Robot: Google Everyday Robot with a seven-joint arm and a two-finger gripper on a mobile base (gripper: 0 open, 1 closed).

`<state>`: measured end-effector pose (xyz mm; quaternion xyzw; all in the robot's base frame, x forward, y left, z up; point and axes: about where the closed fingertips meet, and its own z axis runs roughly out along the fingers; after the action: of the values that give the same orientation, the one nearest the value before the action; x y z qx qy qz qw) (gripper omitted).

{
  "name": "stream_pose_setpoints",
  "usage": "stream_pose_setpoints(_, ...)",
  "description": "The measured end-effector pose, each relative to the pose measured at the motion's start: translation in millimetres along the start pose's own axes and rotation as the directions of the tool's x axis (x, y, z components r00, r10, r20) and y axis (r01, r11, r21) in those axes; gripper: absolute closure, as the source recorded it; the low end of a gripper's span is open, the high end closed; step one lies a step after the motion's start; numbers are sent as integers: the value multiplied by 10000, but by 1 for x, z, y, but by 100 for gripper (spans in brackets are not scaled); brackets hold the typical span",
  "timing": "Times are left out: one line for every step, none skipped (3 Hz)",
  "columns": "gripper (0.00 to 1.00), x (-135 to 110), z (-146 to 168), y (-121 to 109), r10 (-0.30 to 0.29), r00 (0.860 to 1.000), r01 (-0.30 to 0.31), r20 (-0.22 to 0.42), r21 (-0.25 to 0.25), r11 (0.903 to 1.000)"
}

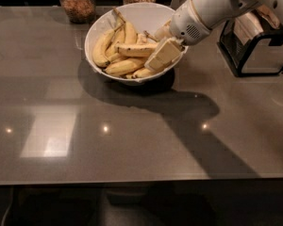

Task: Pick banana from white bowl

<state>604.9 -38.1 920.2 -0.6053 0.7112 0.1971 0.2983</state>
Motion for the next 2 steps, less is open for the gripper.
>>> stream_pose_setpoints(63,1,1,0,11,10000,-11,-28,-21,10000)
stream_pose_setpoints(87,2,2,1,34,10000,-34,-57,-33,10000)
